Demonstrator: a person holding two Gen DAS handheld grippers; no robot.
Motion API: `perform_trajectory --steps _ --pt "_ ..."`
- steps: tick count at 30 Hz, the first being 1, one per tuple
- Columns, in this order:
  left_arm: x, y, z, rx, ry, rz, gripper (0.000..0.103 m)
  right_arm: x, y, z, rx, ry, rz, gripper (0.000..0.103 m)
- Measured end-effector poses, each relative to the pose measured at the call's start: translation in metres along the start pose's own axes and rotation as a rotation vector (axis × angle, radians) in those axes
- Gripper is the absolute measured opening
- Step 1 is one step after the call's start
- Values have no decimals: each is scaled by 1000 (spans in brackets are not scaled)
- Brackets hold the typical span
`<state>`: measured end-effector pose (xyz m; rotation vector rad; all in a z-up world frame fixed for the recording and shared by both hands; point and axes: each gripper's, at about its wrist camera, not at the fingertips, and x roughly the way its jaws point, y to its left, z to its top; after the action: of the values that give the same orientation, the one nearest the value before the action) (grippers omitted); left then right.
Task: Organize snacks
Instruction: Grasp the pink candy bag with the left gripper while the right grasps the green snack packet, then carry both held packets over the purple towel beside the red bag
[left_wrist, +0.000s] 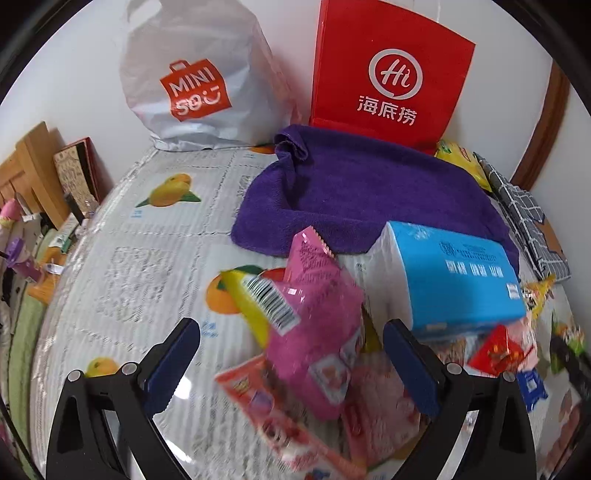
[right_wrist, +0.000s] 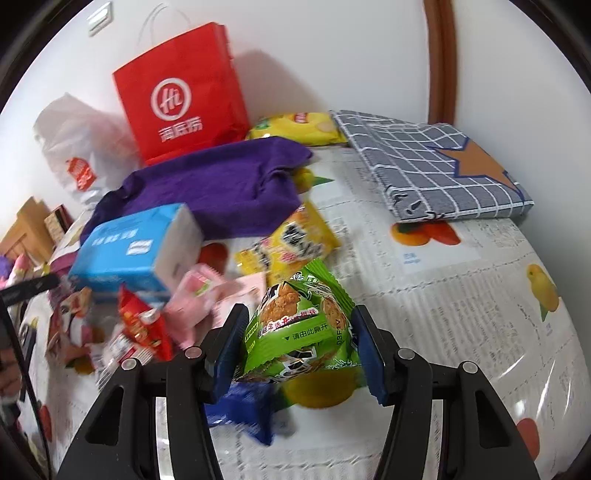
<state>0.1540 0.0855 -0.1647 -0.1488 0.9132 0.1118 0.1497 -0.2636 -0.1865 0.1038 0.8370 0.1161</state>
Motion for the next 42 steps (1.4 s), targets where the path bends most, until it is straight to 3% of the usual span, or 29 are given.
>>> perform_trajectory --steps 4,6,7,8,11,17,25,30,42 --pt "20 -4 9 -9 34 -8 99 -7 11 -3 -18 2 6 57" --pt "27 -4 10 -8 49 6 89 -9 14 -3 -22 4 9 57" --pt "30 -3 11 -13 54 -10 75 -10 16 -3 -26 4 7 57" --pt "32 -1 11 -30 60 -47 66 -10 18 -3 -30 7 2 57" --pt "33 5 12 -68 73 -85 59 -12 21 -2 -32 9 -12 57" --pt "18 14 12 -73 44 -115 59 -12 33 3 -40 8 -15 57" --pt "-17 23 6 -84 15 -147 59 -13 51 2 -36 26 82 57" --pt "-39 19 -7 -68 5 -160 59 -28 69 -3 -98 -25 97 57" --pt "-91 -4 -30 -48 -1 -214 59 -63 94 0 -73 -44 193 57"
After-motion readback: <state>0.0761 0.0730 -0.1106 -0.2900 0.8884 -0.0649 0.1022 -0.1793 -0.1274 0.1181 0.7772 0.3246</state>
